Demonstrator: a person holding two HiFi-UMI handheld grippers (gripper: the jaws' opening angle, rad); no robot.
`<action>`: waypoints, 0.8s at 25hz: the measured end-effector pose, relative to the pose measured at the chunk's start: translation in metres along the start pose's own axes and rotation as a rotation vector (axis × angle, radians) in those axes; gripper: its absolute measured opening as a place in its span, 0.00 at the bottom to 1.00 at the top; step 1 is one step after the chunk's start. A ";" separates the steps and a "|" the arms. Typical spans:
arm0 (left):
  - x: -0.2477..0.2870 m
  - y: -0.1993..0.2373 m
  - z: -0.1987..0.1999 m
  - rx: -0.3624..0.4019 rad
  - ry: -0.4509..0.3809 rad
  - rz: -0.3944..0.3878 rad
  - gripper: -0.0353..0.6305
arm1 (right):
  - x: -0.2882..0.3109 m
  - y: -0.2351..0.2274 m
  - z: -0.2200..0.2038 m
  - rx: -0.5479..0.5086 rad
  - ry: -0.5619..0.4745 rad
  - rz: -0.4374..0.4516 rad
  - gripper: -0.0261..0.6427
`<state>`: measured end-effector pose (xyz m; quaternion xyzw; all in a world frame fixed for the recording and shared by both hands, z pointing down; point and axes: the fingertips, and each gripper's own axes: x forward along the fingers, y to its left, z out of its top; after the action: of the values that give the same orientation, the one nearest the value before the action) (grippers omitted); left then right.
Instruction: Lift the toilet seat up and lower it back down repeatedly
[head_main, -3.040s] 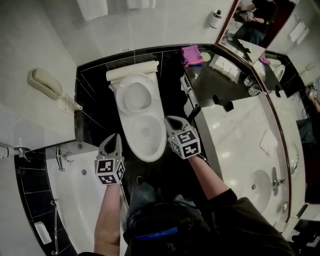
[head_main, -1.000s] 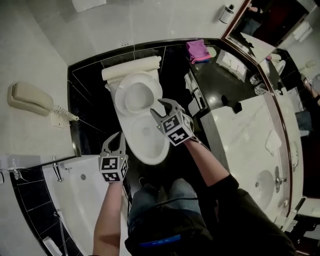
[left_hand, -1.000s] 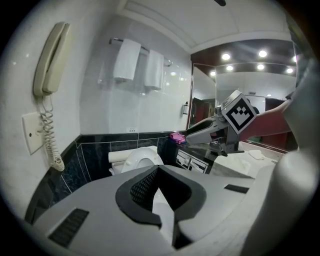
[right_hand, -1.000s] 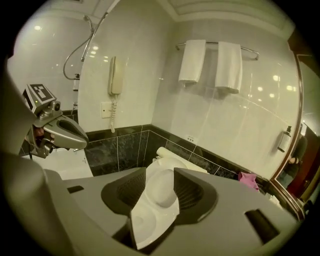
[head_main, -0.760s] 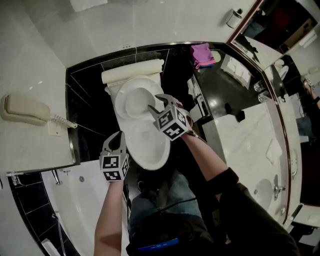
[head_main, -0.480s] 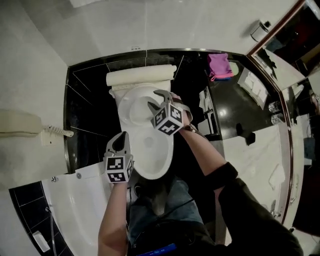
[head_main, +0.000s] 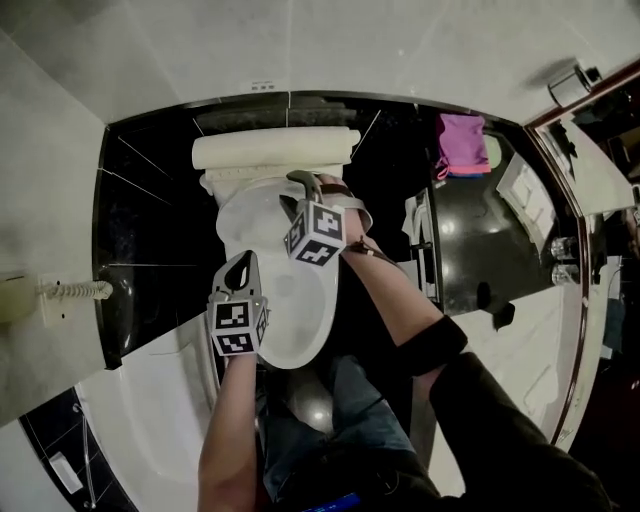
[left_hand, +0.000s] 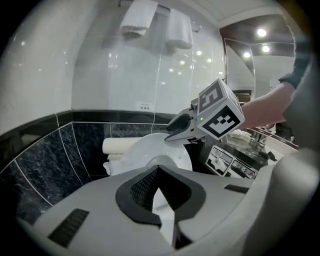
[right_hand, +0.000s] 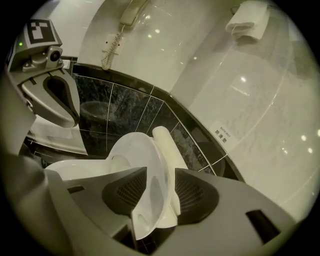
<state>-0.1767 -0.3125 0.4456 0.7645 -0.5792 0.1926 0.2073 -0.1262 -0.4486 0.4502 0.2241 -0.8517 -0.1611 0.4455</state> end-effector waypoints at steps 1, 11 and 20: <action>0.005 0.002 0.000 -0.003 0.001 0.004 0.03 | 0.005 0.000 0.000 -0.010 -0.002 0.007 0.30; 0.033 0.006 -0.012 -0.027 0.022 0.014 0.03 | 0.016 0.002 0.000 -0.136 -0.002 -0.007 0.20; 0.018 -0.004 -0.030 -0.026 0.045 -0.010 0.03 | -0.008 0.023 0.004 -0.141 -0.003 -0.014 0.20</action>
<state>-0.1701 -0.3098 0.4805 0.7601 -0.5730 0.2013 0.2313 -0.1311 -0.4250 0.4531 0.1979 -0.8374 -0.2241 0.4576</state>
